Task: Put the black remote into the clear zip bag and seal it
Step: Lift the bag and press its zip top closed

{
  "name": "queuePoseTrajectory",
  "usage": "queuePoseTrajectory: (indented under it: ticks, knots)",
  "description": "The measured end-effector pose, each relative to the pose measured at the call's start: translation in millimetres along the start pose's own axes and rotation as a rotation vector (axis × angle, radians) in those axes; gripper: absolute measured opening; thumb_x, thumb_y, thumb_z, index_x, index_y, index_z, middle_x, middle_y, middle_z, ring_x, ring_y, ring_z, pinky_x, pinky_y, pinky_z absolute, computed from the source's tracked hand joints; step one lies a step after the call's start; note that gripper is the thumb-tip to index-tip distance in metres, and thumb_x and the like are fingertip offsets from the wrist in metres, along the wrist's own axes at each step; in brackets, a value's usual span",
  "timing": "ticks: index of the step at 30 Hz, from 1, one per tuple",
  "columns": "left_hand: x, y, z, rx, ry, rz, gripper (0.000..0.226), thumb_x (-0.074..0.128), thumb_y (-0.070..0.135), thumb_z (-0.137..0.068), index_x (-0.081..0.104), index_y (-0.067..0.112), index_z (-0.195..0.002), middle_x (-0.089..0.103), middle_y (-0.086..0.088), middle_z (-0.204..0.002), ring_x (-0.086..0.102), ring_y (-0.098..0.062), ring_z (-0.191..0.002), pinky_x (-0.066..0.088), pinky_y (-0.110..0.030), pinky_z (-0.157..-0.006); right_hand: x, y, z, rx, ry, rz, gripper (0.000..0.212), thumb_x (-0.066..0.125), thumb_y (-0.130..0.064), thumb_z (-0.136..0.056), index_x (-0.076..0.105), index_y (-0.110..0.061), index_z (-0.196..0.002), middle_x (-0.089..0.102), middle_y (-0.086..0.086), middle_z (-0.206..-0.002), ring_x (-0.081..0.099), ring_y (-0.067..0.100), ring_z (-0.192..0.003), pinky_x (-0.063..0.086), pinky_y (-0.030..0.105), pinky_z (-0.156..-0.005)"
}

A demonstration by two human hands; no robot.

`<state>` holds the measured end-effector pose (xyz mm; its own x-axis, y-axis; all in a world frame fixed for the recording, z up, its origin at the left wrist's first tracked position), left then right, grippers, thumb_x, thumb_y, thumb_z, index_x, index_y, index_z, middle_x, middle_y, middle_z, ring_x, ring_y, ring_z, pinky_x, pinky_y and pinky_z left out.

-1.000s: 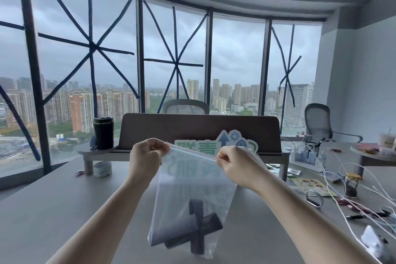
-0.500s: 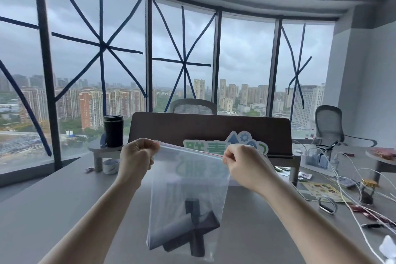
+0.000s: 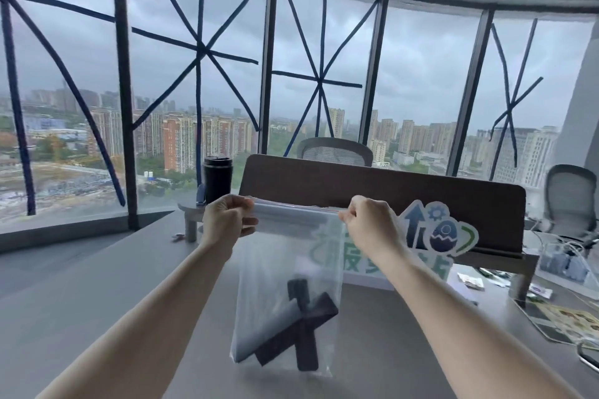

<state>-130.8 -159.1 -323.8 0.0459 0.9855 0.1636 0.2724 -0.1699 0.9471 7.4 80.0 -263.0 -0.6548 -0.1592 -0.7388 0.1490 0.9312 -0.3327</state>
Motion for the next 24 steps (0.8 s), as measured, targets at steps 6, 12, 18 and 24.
queuePoseTrajectory:
  ticks: [6,12,18,24]
  knots:
    - [-34,4,-59,0.041,0.094,0.144,0.019,0.057,-0.003,-0.086,0.064,0.011,-0.075,0.066,-0.01,-0.076,0.065,-0.018,-0.064,0.058,-0.022,-0.059,34,-38,-47,-0.084,0.108,-0.266,0.025,0.065,-0.032,-0.09,0.061,-0.016,-0.071,0.067,-0.004,-0.062,0.065,0.018,-0.062,0.053,0.033,-0.059]
    - [-85,-79,-42,-0.082,0.112,0.055,0.012,0.06,0.005,-0.084,0.066,0.004,-0.074,0.063,-0.019,-0.076,0.061,-0.027,-0.074,0.054,-0.036,-0.081,123,-34,10,-0.134,-0.12,-0.249,0.02,0.072,-0.029,-0.084,0.066,-0.014,-0.071,0.066,-0.004,-0.073,0.058,0.019,-0.07,0.045,0.032,-0.06]
    - [-128,-147,16,-0.145,0.156,-0.198,0.033,0.059,0.023,-0.085,0.065,0.004,-0.058,0.062,-0.015,-0.057,0.057,-0.024,-0.055,0.053,-0.048,-0.074,200,-24,97,-0.178,-0.656,-0.192,0.014,0.073,-0.033,-0.081,0.067,-0.021,-0.075,0.072,-0.001,-0.085,0.064,0.017,-0.079,0.05,0.032,-0.073]
    - [-146,-144,63,-0.087,0.131,-0.635,0.017,0.052,0.039,-0.068,0.065,0.03,-0.061,0.068,-0.003,-0.059,0.067,-0.025,-0.062,0.054,-0.041,-0.061,129,-27,112,-0.192,-0.628,-0.271,0.021,0.065,-0.04,-0.089,0.075,-0.022,-0.091,0.071,-0.009,-0.089,0.06,0.001,-0.072,0.05,0.028,-0.074]
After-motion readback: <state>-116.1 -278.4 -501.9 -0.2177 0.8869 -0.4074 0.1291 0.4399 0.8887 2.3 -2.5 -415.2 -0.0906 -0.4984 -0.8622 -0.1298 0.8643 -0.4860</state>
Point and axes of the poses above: each hand's wrist, its own z-axis away from the middle knuckle, its own x-axis out of the palm, y = z × x, the point moved 9 cm from there along -z, towards the middle knuckle
